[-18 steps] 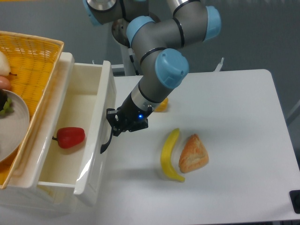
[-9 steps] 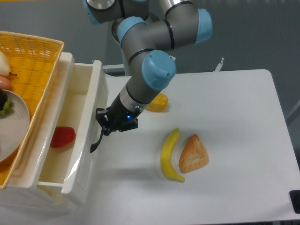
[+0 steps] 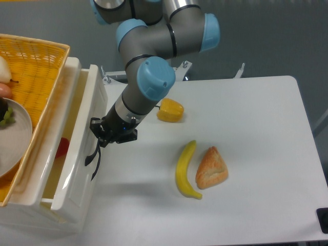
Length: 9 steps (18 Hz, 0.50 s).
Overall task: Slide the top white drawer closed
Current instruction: 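Push the drawer front with the gripper into the cabinet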
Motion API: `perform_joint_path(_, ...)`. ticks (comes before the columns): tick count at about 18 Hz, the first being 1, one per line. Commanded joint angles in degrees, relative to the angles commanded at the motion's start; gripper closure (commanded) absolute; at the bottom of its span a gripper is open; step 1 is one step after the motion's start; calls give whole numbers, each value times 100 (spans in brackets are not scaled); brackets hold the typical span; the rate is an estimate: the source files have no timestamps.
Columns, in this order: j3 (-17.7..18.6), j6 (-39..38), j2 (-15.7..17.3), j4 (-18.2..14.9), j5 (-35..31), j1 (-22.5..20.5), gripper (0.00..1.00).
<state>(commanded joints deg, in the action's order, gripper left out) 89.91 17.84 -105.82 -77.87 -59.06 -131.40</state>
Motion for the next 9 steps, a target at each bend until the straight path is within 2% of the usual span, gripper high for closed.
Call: perform_joint_path(9, 0, -176, -9, 123, 9, 219, 90)
